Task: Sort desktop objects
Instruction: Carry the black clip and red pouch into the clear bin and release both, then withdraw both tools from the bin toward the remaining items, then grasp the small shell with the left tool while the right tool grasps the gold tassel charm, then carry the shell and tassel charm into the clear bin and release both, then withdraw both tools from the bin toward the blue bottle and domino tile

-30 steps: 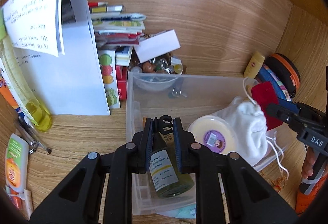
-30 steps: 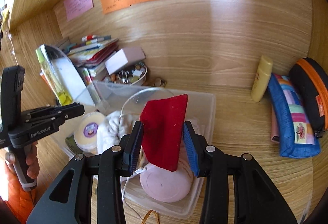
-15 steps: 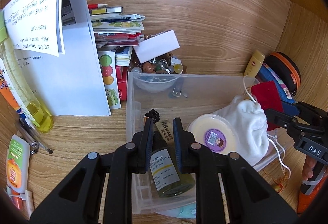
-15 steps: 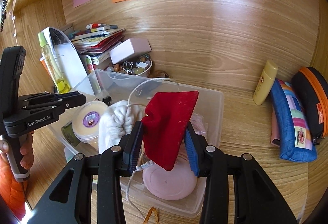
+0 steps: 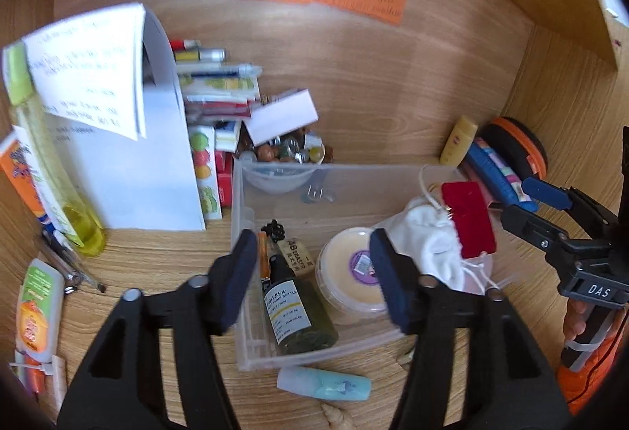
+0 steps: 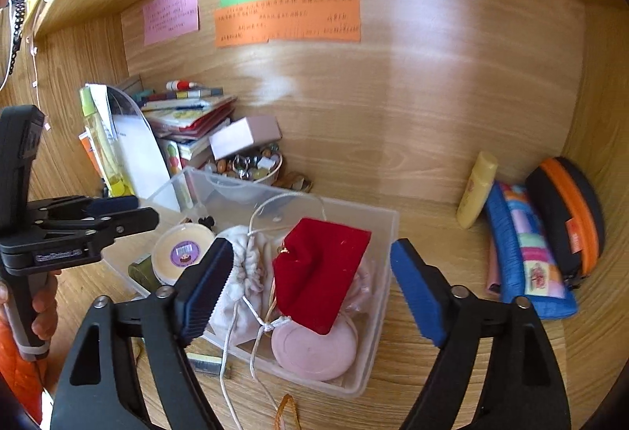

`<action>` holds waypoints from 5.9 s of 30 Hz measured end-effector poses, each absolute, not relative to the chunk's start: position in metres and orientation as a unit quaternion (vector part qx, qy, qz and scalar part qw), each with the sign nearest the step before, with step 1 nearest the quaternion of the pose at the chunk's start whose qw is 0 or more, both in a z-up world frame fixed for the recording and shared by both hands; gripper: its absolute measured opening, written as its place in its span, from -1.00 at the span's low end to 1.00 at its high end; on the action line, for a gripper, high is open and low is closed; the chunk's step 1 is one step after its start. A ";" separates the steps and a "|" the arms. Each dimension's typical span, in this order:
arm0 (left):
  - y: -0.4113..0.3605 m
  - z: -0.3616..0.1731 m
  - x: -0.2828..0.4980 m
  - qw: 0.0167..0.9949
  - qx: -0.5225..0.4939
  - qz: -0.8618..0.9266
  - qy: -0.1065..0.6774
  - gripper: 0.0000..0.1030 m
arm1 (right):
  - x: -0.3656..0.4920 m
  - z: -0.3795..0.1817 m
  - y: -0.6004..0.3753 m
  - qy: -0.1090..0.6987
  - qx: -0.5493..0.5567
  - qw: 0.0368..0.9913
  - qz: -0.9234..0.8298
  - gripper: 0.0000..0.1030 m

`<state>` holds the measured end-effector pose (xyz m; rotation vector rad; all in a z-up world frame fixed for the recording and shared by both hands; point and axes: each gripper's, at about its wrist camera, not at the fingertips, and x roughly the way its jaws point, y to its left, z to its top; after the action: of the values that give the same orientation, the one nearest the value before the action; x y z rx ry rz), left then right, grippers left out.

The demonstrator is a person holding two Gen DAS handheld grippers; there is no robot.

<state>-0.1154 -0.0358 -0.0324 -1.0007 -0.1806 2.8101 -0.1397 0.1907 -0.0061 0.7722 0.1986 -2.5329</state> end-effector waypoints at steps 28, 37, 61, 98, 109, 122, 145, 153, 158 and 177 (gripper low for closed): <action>-0.048 -0.081 -0.036 0.034 -0.404 0.914 -0.020 0.82 | -0.057 -0.048 0.231 0.094 0.338 0.230 -0.908 0.69; -0.040 -0.109 -0.028 0.049 -0.445 0.894 -0.026 0.82 | -0.048 -0.084 0.236 0.093 0.396 0.226 -0.885 0.69; -0.014 -0.117 -0.040 0.081 -0.441 0.894 0.020 -0.16 | -0.051 -0.108 0.220 0.122 0.408 0.252 -0.869 -0.38; -0.035 -0.062 -0.018 0.063 -0.355 0.932 -0.028 -0.68 | -0.055 -0.028 0.190 0.082 0.313 0.346 -0.881 -0.64; -0.045 -0.030 -0.027 0.052 -0.310 0.949 -0.031 -0.68 | -0.091 -0.005 0.192 0.086 0.281 0.311 -0.904 -0.64; -0.044 -0.031 -0.059 0.049 -0.316 0.947 -0.032 -0.68 | -0.129 -0.029 0.193 0.076 0.318 0.288 -0.900 -0.64; -0.038 -0.056 -0.086 0.033 -0.348 0.937 -0.022 -0.68 | -0.134 -0.048 0.187 0.100 0.348 0.272 -0.891 -0.64; -0.038 -0.054 -0.083 0.039 -0.348 0.936 -0.027 -0.66 | -0.129 -0.043 0.193 0.104 0.347 0.256 -0.896 -0.35; -0.034 -0.049 -0.075 0.050 -0.344 0.937 -0.027 -0.66 | -0.118 -0.038 0.199 0.102 0.340 0.261 -0.898 -0.20; -0.035 -0.037 -0.033 0.043 -0.316 0.948 -0.011 0.49 | -0.070 -0.035 0.209 0.102 0.332 0.271 -0.898 0.44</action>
<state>-0.0332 -0.0350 -0.0367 -0.9661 -0.0326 2.8996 -0.0704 0.2090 -0.0348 0.8934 0.2742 -2.4181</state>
